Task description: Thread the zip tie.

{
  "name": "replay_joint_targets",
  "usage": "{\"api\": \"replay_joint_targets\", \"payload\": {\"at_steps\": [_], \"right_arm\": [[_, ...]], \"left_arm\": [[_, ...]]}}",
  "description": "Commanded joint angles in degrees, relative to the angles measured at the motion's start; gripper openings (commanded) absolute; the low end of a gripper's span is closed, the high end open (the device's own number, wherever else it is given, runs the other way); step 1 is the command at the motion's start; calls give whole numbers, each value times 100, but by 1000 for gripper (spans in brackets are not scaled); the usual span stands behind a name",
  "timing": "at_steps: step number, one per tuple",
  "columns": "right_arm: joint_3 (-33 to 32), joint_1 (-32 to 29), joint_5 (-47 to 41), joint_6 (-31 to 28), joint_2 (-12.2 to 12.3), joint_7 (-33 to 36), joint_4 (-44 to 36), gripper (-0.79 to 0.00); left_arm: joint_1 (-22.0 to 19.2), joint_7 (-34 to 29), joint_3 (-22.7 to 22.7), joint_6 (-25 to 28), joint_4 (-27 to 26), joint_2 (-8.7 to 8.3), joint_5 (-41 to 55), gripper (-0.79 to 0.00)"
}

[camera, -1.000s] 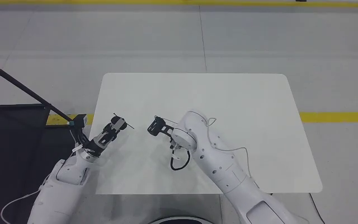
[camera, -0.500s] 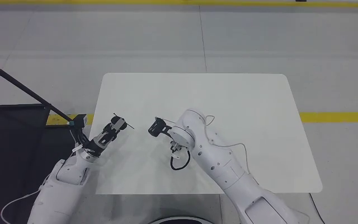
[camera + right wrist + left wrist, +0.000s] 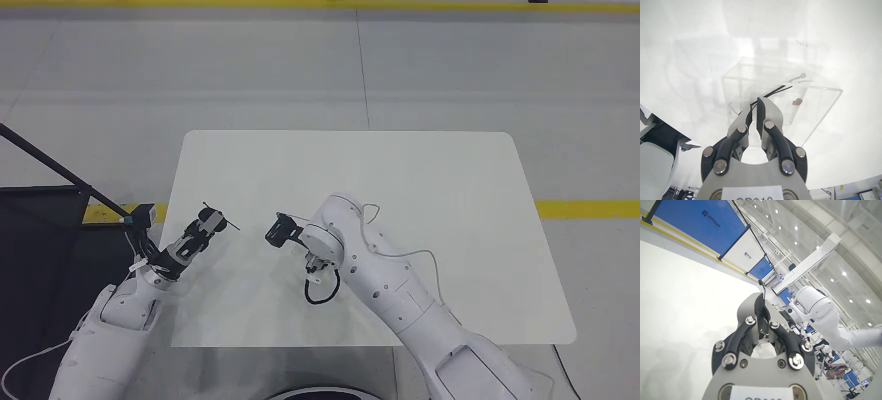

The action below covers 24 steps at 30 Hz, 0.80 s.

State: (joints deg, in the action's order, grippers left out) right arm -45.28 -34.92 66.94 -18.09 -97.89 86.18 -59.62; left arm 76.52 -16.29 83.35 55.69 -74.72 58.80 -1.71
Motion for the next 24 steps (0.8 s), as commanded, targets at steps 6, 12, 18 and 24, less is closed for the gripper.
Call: {"api": "replay_joint_targets", "payload": {"at_steps": [6,12,18,24], "right_arm": [[16,84,-49,31,-6,-74,112,-785],[-64,50,23,134,40,-129,-126,-785],[-161,-75,119,200,109,-70,-478,-785],[-323,-276,303,264,208,-133,-966,-785]], "left_arm": [[0,0,0,0,0,0,0,-785],[0,0,0,0,0,0,0,-785],[0,0,0,0,0,0,0,-785],[0,0,0,0,0,0,0,-785]]}}
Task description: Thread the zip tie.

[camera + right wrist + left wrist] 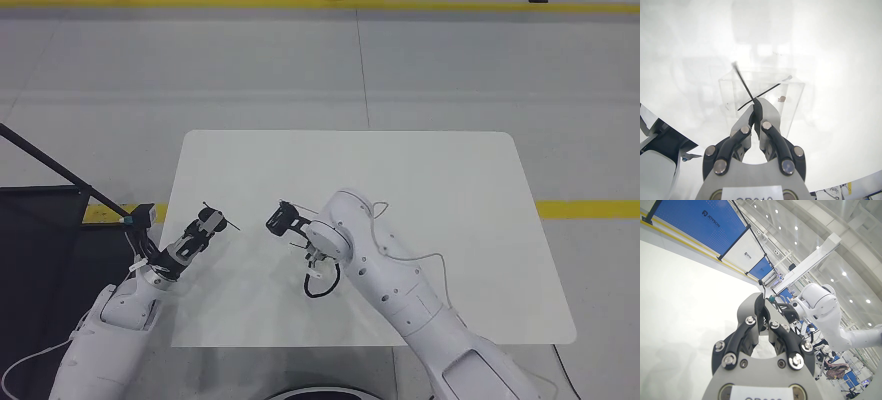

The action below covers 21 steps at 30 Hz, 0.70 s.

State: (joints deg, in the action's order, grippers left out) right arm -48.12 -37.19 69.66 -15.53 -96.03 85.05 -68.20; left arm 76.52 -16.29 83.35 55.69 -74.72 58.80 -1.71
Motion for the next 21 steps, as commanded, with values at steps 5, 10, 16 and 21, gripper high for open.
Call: {"api": "replay_joint_targets", "payload": {"at_steps": [5,10,16,21], "right_arm": [[-155,-263,155,-41,106,-5,-501,-785],[-121,-338,255,-82,137,55,-628,-785],[-16,-213,129,-151,120,219,-405,-720],[257,17,24,-75,107,295,-150,-634]], "left_arm": [[0,0,0,0,0,0,0,-785],[0,0,0,0,0,0,0,-785],[0,0,0,0,0,0,0,-785],[0,0,0,0,0,0,0,-785]]}}
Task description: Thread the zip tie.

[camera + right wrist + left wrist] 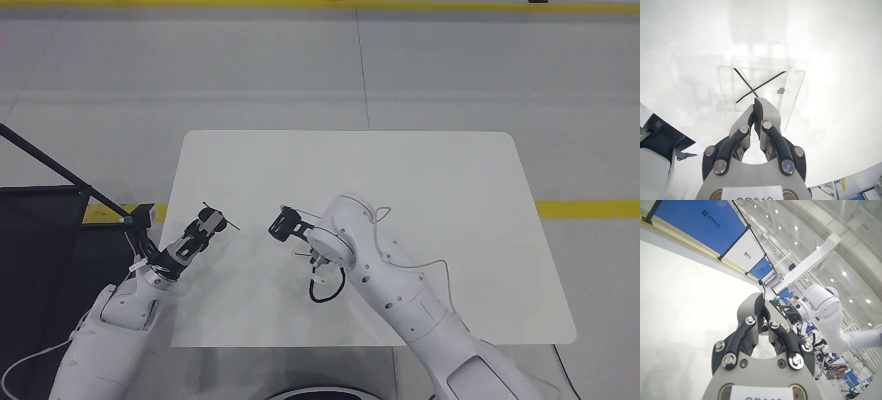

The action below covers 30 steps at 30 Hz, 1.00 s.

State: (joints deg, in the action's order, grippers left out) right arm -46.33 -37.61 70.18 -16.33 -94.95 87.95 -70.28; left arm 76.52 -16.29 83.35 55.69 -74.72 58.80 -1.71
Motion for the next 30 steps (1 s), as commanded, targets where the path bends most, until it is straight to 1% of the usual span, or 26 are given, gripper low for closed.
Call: {"api": "replay_joint_targets", "payload": {"at_steps": [1,6,15,18,30], "right_arm": [[153,122,-50,4,0,5,118,-631],[557,438,-184,4,9,5,396,-613],[1123,860,-660,-48,44,-48,812,-656],[1269,937,-739,-107,53,-107,897,-656],[1391,1001,-885,-383,95,-383,1066,-656]], "left_arm": [[0,0,0,0,0,0,0,-785],[0,0,0,0,0,0,0,-785],[0,0,0,0,0,0,0,-785],[0,0,0,0,0,0,0,-785],[0,0,0,0,0,0,0,-785]]}}
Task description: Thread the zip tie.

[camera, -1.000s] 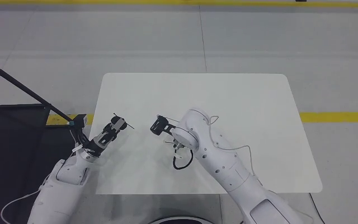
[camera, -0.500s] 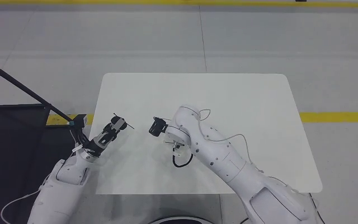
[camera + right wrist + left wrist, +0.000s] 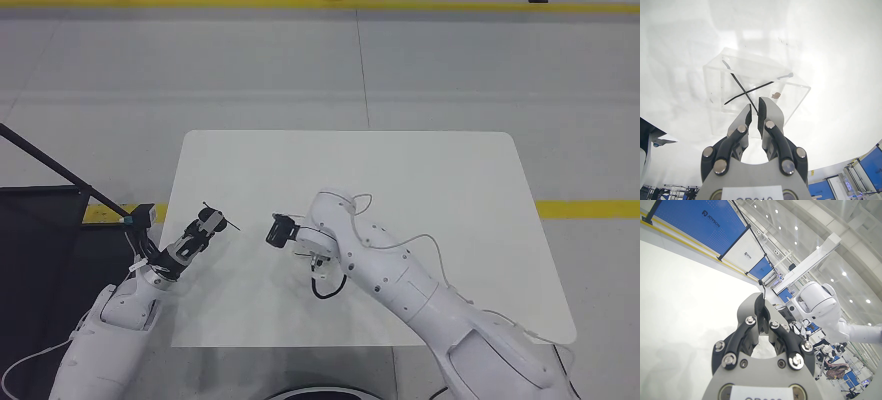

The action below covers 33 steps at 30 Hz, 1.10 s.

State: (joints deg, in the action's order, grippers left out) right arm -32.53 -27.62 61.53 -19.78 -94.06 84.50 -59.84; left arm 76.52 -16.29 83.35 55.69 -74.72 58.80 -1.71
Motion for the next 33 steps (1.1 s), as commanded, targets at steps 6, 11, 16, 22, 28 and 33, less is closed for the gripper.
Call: {"api": "replay_joint_targets", "payload": {"at_steps": [6,11,16,22,28,33], "right_arm": [[45,-6,-99,-126,41,-126,70,-656],[48,14,-146,-151,67,-151,143,-659],[49,17,-185,-173,76,-173,190,-680],[39,41,-235,-210,72,-210,261,-785],[-46,39,-234,-197,85,-316,238,-785],[-163,-25,-180,-229,144,-375,-12,-785]], "left_arm": [[0,0,0,0,0,0,0,-785],[0,0,0,0,0,0,0,-785],[0,0,0,0,0,0,0,-785],[0,0,0,0,0,0,0,-785],[0,0,0,0,0,0,0,-785],[0,0,0,0,0,0,0,-785]]}}
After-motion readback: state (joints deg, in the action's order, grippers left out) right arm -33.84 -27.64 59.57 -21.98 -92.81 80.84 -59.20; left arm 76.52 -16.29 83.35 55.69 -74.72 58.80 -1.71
